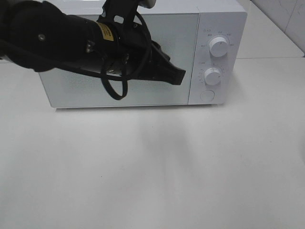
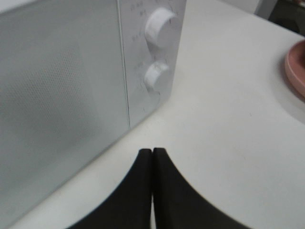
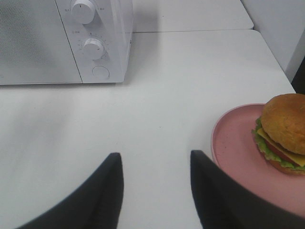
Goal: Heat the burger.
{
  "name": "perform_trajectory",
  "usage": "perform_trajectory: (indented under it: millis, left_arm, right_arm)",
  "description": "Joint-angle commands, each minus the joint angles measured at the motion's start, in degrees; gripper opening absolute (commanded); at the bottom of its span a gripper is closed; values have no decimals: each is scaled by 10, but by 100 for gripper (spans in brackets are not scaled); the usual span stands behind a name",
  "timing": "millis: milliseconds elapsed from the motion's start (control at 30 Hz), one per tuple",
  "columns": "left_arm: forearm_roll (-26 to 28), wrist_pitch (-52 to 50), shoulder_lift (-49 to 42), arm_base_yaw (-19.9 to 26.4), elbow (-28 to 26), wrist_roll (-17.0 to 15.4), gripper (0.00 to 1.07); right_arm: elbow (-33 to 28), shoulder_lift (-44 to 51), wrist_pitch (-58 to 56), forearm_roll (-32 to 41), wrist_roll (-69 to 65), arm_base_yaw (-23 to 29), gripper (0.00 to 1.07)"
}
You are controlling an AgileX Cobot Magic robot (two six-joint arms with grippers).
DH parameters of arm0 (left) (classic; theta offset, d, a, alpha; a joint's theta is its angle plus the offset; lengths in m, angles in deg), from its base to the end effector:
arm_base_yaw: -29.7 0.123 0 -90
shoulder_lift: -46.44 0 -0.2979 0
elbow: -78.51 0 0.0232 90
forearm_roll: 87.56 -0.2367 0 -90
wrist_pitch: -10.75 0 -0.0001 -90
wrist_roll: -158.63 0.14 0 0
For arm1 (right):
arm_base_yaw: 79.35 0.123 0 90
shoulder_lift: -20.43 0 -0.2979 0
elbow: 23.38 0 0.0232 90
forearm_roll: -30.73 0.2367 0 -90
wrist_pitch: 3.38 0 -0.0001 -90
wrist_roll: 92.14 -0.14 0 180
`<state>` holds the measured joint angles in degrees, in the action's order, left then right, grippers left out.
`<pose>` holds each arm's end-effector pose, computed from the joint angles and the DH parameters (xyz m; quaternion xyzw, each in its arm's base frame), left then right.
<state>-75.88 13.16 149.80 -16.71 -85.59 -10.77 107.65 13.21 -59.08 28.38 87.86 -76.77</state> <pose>0.2789 -0.2948 0.2439 0.3384 0.8048 -0.1997 0.4449 0.0182 -0.0039 0.2592 -0.0187 0.8281 -0.0079 0.5602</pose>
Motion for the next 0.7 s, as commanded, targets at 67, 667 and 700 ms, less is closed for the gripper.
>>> perform_trajectory:
  millis: [67,667,700]
  left_arm:
    - [5,142,-45,-3,-15,-37,0]
    - [-5,364,-92,5,-20,-106,102]
    - [-5,364,-92,5,-20,-106,102]
  right_arm:
    - [-2,15,6,-2,0,-1,47]
    - [-2,15,6,-2,0,-1,47]
    - [-2,15,6,-2,0,-1,47]
